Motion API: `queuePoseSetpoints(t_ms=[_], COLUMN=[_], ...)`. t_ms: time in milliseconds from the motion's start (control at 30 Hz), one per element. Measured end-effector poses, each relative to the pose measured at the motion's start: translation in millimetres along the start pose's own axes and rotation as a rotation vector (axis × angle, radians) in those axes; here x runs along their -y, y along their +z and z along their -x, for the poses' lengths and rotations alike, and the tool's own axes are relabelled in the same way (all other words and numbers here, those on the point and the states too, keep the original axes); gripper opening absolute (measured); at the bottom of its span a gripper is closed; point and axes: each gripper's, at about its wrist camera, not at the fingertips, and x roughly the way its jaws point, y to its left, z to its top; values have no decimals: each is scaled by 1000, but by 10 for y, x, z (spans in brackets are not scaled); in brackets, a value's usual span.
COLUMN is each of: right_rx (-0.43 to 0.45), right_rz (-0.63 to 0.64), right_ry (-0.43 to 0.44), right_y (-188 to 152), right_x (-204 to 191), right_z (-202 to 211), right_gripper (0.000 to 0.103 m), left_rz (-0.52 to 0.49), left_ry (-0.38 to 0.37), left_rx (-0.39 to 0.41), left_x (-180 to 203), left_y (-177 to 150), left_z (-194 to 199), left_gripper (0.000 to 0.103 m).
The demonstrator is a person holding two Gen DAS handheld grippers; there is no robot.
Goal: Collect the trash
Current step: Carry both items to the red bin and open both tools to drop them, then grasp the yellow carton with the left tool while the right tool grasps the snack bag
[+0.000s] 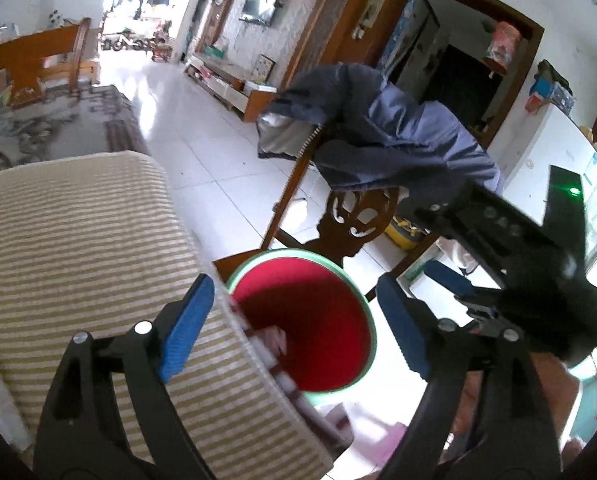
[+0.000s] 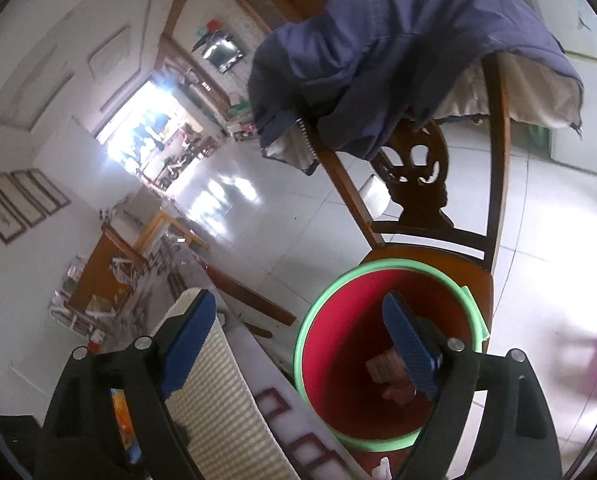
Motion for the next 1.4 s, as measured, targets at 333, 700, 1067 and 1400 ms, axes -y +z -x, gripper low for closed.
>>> queuePoseSetpoints(t_ms=[333, 700, 1067, 1400], right_rx=[-97, -177, -231, -387], right_rz=[246, 449, 599, 711], right_ry=[17, 91, 245, 410], right_y=[-337, -783, -1273, -1817], right_x=[-691, -1303, -1861, -2232], right_z=[-212, -302, -256, -294], right_gripper=[83, 84, 84, 84], left_rz=[94, 351, 427, 495], left_ry=[222, 514, 425, 400], left_rx=[93, 54, -79, -108], left_x=[-767, -2046, -2399, -2603], left_y=[-218, -896, -1168, -1199], left_z=[1121, 2169, 1872, 1755], left_gripper=[85, 86, 87, 86])
